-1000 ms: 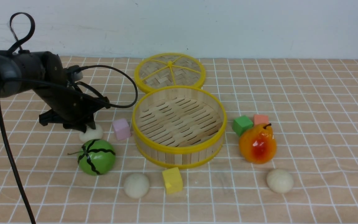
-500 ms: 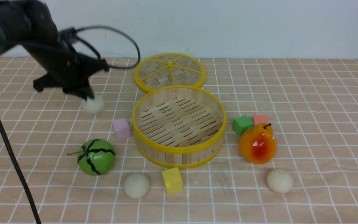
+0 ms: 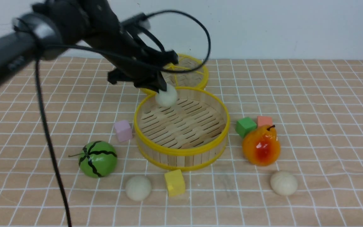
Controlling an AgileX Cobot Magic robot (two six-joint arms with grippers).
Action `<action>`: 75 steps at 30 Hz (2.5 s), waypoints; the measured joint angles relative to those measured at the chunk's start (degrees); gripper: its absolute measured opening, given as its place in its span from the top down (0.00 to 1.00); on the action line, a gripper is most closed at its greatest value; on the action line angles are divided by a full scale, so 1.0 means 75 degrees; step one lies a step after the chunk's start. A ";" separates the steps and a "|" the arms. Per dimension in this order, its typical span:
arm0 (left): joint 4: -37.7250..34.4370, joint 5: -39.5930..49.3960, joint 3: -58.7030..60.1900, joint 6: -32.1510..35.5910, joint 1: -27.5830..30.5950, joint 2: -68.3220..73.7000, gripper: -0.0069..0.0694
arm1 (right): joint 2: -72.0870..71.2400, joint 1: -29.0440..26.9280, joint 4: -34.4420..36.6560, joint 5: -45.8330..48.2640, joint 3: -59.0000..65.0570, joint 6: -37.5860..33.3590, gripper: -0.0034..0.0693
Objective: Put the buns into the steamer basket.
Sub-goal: Use the left arm to put the steamed stuffed bun into the steamer, then use the left arm to grab a steamed stuffed bun
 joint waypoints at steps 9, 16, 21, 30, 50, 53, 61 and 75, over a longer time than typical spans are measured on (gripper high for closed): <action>0.0139 -0.0027 0.0000 -0.0167 -0.0003 0.0659 0.83 | 0.0000 0.0000 0.0000 0.0000 0.0000 0.0000 0.62; 0.0452 0.0381 0.0000 -0.0287 -0.0003 0.0277 0.54 | 0.0000 0.0000 0.0000 0.0000 0.0000 0.0000 0.62; 0.1164 0.1352 0.0000 -0.0313 -0.0003 -0.0796 0.28 | 0.0000 0.0000 0.0000 0.0000 0.0000 0.0000 0.62; 0.1682 0.2174 0.1406 -0.0290 -0.0003 -0.3786 0.19 | 0.0000 0.0000 0.0000 0.0000 0.0000 0.0000 0.62; -0.0105 0.1149 0.5431 0.0966 -0.0003 -0.4251 0.19 | 0.0000 0.0000 0.0000 0.0000 0.0000 -0.0006 0.62; 0.0131 0.0786 0.5431 0.0992 -0.0003 -0.4042 0.19 | 0.0000 0.0000 0.0000 0.0000 0.0000 -0.0006 0.62; 0.0823 0.0636 0.5276 0.0747 -0.0927 -0.3250 0.19 | 0.0000 0.0000 0.0000 0.0000 0.0000 -0.0008 0.62; 0.2800 -0.0170 0.4843 -0.0609 -0.1312 -0.2081 0.28 | 0.0000 0.0000 0.0000 0.0000 0.0000 -0.0008 0.62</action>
